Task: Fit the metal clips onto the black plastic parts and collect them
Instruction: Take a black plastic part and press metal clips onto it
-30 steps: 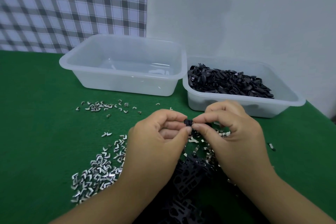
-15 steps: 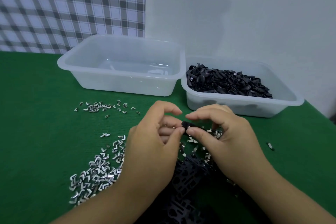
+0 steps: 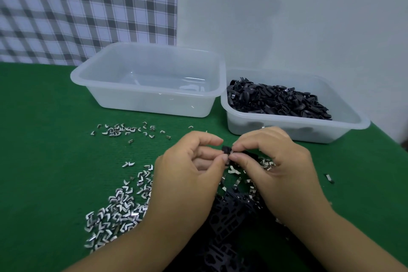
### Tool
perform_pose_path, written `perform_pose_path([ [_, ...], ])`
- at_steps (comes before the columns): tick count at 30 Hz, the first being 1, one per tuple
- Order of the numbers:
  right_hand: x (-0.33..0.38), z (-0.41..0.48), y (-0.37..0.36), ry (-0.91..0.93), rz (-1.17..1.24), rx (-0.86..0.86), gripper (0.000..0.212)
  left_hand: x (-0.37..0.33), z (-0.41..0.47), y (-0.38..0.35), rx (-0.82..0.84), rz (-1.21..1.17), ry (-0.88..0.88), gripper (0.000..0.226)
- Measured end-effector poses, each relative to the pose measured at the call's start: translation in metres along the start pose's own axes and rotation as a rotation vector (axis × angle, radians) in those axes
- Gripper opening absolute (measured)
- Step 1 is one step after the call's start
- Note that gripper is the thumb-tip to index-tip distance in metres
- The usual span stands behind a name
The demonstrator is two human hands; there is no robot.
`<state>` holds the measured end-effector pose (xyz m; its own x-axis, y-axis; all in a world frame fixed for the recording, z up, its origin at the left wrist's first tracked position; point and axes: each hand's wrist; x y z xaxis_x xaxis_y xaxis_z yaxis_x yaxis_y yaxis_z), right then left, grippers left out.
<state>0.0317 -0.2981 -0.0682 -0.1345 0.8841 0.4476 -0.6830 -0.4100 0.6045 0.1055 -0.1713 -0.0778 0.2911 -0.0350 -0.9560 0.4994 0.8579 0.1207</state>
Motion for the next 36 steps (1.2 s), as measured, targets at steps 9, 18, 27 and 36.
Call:
perform_pose_path([
  [9, -0.0028, -0.0011, -0.0006, 0.061, -0.095, -0.059, 0.009, 0.0026, 0.0019, -0.0011, -0.007, -0.085, 0.057, 0.029],
  [18, -0.0036, -0.0014, -0.0024, 0.046, -0.132, -0.081, 0.005, 0.0017, 0.0011, -0.0012, 0.001, -0.105, 0.045, 0.027],
  [27, -0.0025, -0.0006, -0.0009, 0.055, -0.140, -0.072, 0.006, 0.0008, -0.0002, -0.0006, 0.003, -0.060, 0.019, 0.030],
  [36, -0.0008, -0.0002, 0.0018, -0.083, -0.021, 0.043, 0.009, -0.0011, -0.0011, 0.0002, -0.007, 0.092, -0.071, 0.029],
])
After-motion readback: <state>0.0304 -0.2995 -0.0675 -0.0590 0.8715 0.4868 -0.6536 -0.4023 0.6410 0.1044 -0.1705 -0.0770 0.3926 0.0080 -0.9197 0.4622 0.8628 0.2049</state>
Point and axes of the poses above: each hand's wrist, its own z-axis towards the middle knuckle, its own y-axis out of the back of the hand, x = y × z, and after that the axes turned 3 degrees about x, right-handed
